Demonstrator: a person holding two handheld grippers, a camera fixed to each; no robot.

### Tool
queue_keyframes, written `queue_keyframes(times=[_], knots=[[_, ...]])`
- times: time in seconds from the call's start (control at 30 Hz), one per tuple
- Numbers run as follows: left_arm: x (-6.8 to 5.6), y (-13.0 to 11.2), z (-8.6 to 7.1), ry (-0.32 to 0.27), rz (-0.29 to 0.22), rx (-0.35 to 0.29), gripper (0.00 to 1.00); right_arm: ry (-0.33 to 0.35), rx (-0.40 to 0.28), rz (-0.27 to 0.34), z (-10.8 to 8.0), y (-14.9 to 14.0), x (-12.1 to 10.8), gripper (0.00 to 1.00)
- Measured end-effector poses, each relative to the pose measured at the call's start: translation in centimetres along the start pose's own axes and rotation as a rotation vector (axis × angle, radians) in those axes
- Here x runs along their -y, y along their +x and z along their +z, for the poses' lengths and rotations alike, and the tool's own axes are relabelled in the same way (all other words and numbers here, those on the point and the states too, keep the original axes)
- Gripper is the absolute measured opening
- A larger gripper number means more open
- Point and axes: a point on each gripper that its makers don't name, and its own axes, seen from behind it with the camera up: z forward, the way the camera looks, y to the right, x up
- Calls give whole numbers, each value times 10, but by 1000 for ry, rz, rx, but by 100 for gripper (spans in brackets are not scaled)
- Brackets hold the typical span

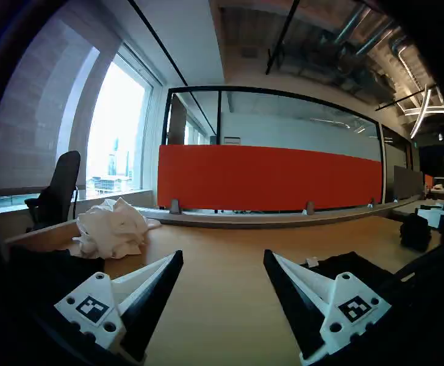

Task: Fold towel

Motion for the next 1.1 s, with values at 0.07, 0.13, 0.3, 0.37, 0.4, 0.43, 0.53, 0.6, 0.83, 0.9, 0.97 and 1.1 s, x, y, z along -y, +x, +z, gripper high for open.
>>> queue_keyframes(times=[0.07,0.13,0.3,0.37,0.4,0.43,0.53,0.6,0.83,0.9,0.97,1.1], knots=[[0,13,0,3,6,-1,98,0,-7,0,0,16,0,100],[-1,29,0,6,16,-3,98,-3,-12,-1,0,33,-1,100],[-2,76,-1,11,41,-10,98,-14,-16,-2,-3,76,-2,100],[0,96,-2,16,44,-11,98,-15,-18,-1,-5,94,-2,100],[1,107,-3,18,46,-11,98,-16,-18,0,-6,104,-2,100],[1,115,-4,20,48,-10,98,-17,-18,-1,-7,113,-2,100],[4,139,-8,25,55,-2,98,-17,-16,-4,-10,139,-1,100],[5,152,-11,30,60,9,98,-17,-14,-7,-11,156,0,100],[6,179,-18,34,69,30,98,-19,-3,-8,-12,186,3,100],[6,184,-19,31,70,37,98,-17,2,-6,-12,191,4,100],[4,187,-19,20,75,45,98,-11,6,-8,-13,196,7,100],[-1,190,-20,-9,91,70,98,7,20,-19,-14,201,13,100]])
